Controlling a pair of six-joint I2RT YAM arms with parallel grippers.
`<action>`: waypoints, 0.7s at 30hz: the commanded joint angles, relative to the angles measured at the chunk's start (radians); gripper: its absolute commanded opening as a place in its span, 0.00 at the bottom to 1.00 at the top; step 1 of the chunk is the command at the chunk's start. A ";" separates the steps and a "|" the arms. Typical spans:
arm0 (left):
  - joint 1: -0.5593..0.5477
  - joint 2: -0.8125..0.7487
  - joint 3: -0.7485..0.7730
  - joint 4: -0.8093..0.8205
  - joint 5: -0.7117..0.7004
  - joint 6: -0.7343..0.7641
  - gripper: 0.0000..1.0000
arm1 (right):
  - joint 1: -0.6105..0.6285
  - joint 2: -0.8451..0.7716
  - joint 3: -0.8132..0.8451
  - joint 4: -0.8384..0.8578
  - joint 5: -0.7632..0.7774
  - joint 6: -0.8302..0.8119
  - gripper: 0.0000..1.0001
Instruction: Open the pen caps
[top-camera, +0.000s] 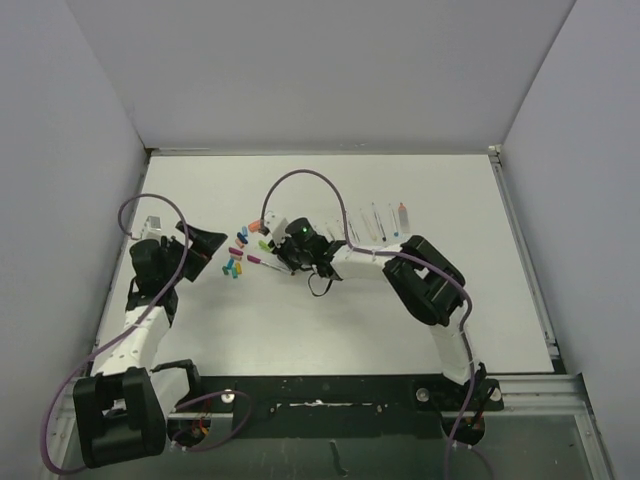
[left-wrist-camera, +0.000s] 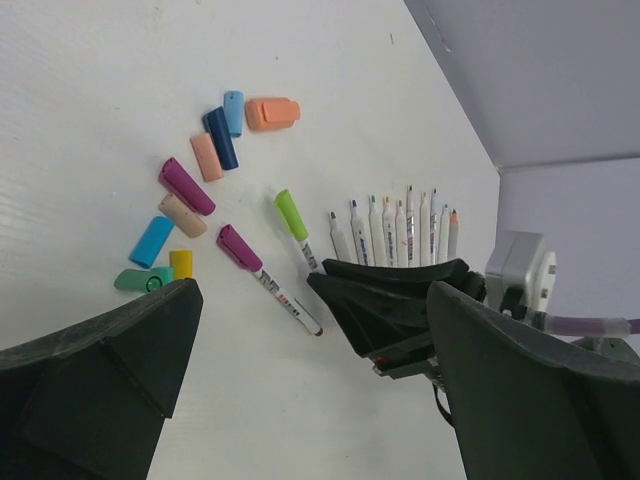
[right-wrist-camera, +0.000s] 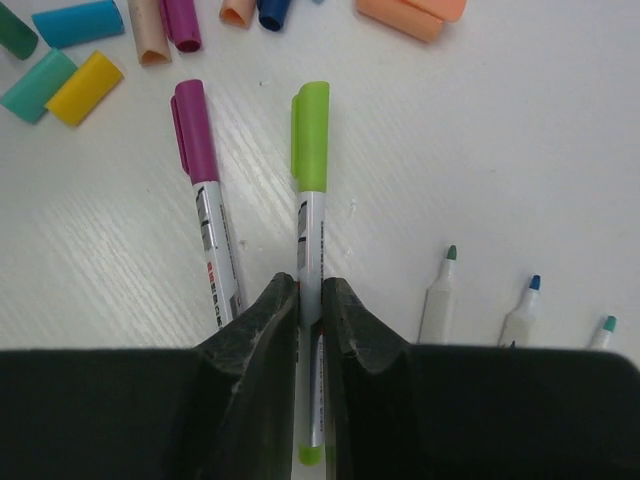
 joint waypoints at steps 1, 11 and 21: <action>-0.050 0.026 0.019 0.101 0.001 -0.027 0.97 | 0.005 -0.163 -0.027 0.087 0.029 -0.010 0.00; -0.198 0.119 0.048 0.211 -0.086 -0.058 0.94 | 0.005 -0.304 -0.079 0.009 -0.037 0.085 0.00; -0.310 0.188 0.083 0.292 -0.173 -0.080 0.91 | 0.007 -0.367 -0.131 0.015 -0.087 0.121 0.00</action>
